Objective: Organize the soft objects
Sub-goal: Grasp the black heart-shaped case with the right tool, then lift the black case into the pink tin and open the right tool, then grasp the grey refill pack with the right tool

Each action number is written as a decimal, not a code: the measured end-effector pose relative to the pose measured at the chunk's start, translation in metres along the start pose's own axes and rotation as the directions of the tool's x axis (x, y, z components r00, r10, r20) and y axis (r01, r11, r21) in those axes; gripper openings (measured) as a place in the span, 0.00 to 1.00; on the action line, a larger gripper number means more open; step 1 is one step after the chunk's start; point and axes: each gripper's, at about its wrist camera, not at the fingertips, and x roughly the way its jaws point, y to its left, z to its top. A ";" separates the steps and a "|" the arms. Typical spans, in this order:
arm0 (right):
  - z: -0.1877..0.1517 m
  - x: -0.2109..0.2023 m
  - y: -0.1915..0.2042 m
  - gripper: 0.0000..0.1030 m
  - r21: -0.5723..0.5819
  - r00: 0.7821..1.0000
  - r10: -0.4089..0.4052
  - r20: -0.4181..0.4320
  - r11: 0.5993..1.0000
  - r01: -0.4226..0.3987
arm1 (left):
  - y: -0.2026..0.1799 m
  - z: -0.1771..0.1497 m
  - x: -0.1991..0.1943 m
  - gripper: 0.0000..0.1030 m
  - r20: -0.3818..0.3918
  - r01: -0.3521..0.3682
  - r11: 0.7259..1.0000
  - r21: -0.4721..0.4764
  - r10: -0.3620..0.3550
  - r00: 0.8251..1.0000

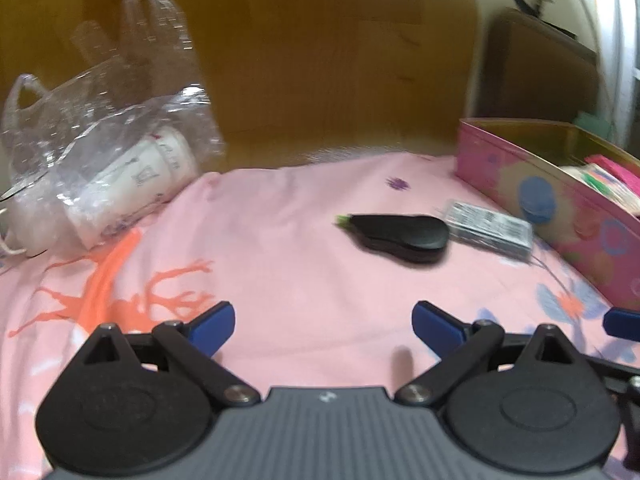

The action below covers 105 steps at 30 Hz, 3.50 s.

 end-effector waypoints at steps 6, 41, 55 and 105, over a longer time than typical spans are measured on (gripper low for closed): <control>0.045 0.052 0.011 0.59 -0.155 0.999 0.031 -0.044 0.987 -0.038 | 0.028 0.007 0.003 0.96 0.006 -0.051 0.995 -0.090 0.052 0.999; -0.082 -0.099 -0.067 0.52 0.200 0.994 0.077 0.074 0.976 -0.091 | -0.051 -0.014 -0.026 0.73 -0.191 0.664 0.745 -0.065 -0.662 0.725; -0.031 -0.105 -0.095 0.52 0.153 0.970 -0.010 0.242 0.988 -0.028 | -0.102 0.029 -0.032 0.40 -0.191 0.714 0.686 -0.139 -0.726 0.660; 0.115 0.108 0.000 0.58 -0.324 0.958 0.063 -0.280 0.933 -0.156 | 0.060 0.019 0.022 0.79 -0.034 0.057 0.950 -0.307 -0.070 0.997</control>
